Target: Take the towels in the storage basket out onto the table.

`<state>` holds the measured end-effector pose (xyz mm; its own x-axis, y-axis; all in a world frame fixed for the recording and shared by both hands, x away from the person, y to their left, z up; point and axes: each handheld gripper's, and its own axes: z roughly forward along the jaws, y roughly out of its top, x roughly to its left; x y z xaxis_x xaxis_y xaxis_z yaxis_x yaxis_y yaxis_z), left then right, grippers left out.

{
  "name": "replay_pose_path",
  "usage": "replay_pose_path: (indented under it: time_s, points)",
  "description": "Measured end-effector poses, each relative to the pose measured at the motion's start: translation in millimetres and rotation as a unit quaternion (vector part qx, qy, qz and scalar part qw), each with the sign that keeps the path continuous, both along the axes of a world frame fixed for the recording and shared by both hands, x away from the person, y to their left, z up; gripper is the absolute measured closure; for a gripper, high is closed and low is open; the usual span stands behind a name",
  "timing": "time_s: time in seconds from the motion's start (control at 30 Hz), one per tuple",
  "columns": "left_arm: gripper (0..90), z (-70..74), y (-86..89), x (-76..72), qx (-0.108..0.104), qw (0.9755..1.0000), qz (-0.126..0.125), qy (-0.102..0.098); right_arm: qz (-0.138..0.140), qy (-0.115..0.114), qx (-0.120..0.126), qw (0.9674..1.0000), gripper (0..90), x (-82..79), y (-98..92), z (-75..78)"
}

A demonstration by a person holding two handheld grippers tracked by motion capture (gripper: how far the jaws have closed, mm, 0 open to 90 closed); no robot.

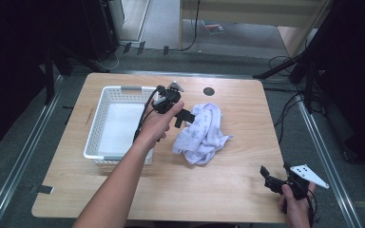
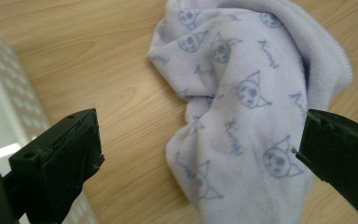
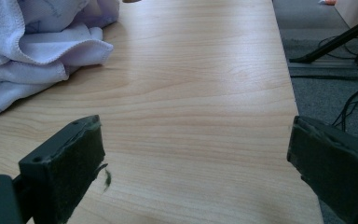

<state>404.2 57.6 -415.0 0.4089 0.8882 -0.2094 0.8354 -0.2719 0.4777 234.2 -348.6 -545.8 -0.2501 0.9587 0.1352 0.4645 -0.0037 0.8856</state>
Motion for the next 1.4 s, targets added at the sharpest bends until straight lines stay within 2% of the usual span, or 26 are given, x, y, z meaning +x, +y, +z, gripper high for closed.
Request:
replay_pose_path:
  time_s: [0.03, 0.07, 0.23, 0.33, 0.37, 0.67, 0.87, 0.9, 0.93, 1.07, 1.17, 1.3, 1.33, 1.37, 1.4]
  points:
    - [0.0, 0.0, 0.0, 0.0, 0.0, 1.0, 0.0, 0.0, 0.0, 0.0, 0.0, 1.0, 3.7, 0.0, 0.0, 0.0]
    - [0.0, 1.6, 8.1, -2.1, 0.001, 1.0, 0.004, -0.001, 0.0, 0.0, 0.0, 1.0, 3.7, 0.0, 0.0, 0.0]
    - [0.0, 7.1, 23.5, -8.2, -0.002, 0.9999, 0.011, -0.01, 0.0, 0.001, -0.002, 1.0, 3.6, 0.1, 0.3, 0.0]
    - [0.0, 13.8, 41.8, -14.4, 0.001, 0.9996, 0.02, -0.018, -0.002, 0.001, -0.001, 1.0, 3.7, 0.2, 0.3, 0.0]
    - [0.0, 13.8, 41.8, -14.4, 0.001, 0.9996, 0.02, -0.018, -0.002, 0.001, -0.001, 1.0, 3.7, 0.2, 0.3, 0.0]
    - [0.0, 27.3, 95.7, -32.8, 0.006, 0.9981, 0.049, -0.037, -0.003, 0.003, -0.003, 1.0, 3.7, 0.2, 0.9, 0.1]
    - [0.0, 32.3, 128.9, -44.1, 0.0, 0.9956, 0.078, -0.052, -0.003, 0.003, -0.005, 1.0, 3.7, 0.4, 1.3, 0.1]
    - [0.0, 32.3, 128.9, -44.1, 0.0, 0.9956, 0.078, -0.052, -0.003, 0.003, -0.005, 1.0, 3.7, 0.4, 1.3, 0.1]
    - [0.0, 32.2, 138.9, -47.9, -0.001, 0.9948, 0.086, -0.055, -0.004, 0.005, -0.005, 1.0, 3.7, 0.3, 1.6, 0.2]
    - [0.0, 30.5, 159.7, -55.1, -0.005, 0.9936, 0.097, -0.058, -0.003, 0.004, -0.007, 1.0, 3.7, 0.5, 1.6, 0.1]
    - [0.0, 28.1, 173.9, -62.4, -0.009, 0.9918, 0.111, -0.062, -0.003, 0.004, -0.007, 1.0, 3.7, 0.5, 1.7, 0.0]
    - [0.0, 25.8, 185.6, -68.4, -0.012, 0.9908, 0.119, -0.062, -0.004, 0.004, -0.008, 1.0, 3.7, 0.6, 1.8, 0.0]
    - [0.0, 23.6, 194.5, -73.7, -0.01, 0.9901, 0.124, -0.064, -0.004, 0.004, -0.009, 0.9999, 3.7, 0.6, 1.8, 0.0]
    - [0.0, 23.6, 194.5, -73.7, -0.01, 0.9901, 0.124, -0.064, -0.004, 0.004, -0.009, 0.9999, 3.7, 0.6, 1.8, 0.0]
    - [0.0, 22.0, 201.6, -77.9, -0.01, 0.9896, 0.128, -0.064, -0.004, 0.004, -0.009, 0.9999, 3.7, 0.6, 1.9, 0.0]
